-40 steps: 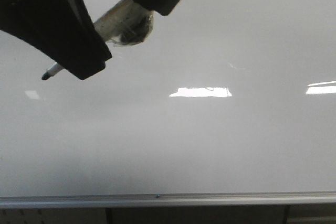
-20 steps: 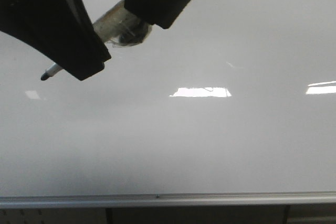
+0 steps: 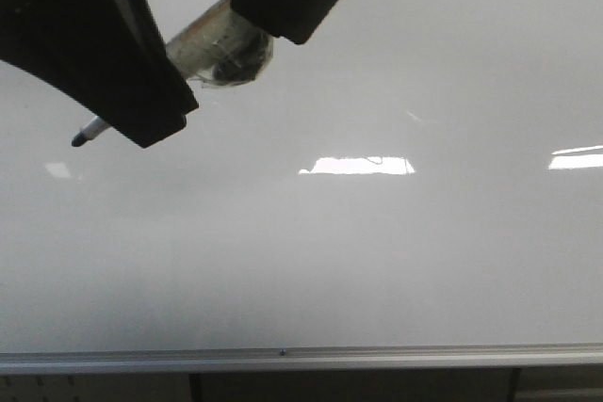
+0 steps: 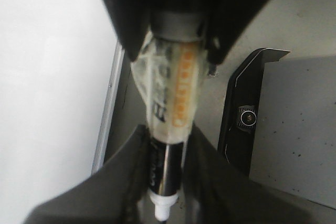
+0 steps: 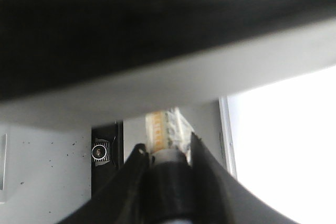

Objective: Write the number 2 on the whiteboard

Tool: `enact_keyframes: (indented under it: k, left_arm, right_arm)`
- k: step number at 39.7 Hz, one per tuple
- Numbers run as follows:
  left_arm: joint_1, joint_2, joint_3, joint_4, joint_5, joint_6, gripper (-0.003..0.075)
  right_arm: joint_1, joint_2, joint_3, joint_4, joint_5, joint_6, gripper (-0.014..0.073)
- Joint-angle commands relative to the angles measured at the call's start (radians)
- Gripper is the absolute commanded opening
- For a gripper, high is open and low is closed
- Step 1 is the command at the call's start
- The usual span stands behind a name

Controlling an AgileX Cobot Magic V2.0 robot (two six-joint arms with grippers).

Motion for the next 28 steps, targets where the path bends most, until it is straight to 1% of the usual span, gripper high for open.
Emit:
enact_keyframes:
  k: [1, 5, 6, 8, 12, 16, 23, 28]
  left_arm:
    - [-0.007, -0.022, -0.033, -0.019, -0.036, -0.008, 0.0258]
    - [-0.007, -0.026, -0.033, -0.008, -0.038, -0.008, 0.0465]
    - [-0.007, -0.029, -0.033, -0.008, -0.033, -0.011, 0.0504]
    - [-0.005, -0.036, -0.033, -0.005, -0.026, -0.016, 0.0545]
    - [0.021, -0.074, -0.033, 0.000, -0.020, -0.051, 0.0547]
    - [0.079, -0.120, -0.031, 0.000, -0.017, -0.077, 0.0547]
    - [0.197, -0.229, -0.015, 0.000, 0.002, -0.161, 0.0547]
    - [0.263, -0.312, 0.013, -0.002, 0.002, -0.187, 0.0547]
  right_arm:
    - [-0.002, -0.028, -0.032, 0.032, -0.026, -0.007, 0.0055]
    - [-0.002, -0.029, -0.032, 0.029, -0.023, -0.007, 0.0055]
    - [-0.002, -0.030, -0.032, 0.027, -0.022, -0.007, 0.0055]
    - [-0.003, -0.037, -0.032, 0.018, -0.020, -0.006, 0.0055]
    - [-0.018, -0.062, -0.032, -0.014, -0.010, 0.024, 0.0055]
    - [-0.054, -0.095, -0.032, -0.083, 0.016, 0.088, 0.0055]
    - [-0.154, -0.179, -0.024, -0.137, 0.082, 0.230, 0.0055]
    - [-0.238, -0.265, 0.029, -0.141, 0.054, 0.332, 0.0055]
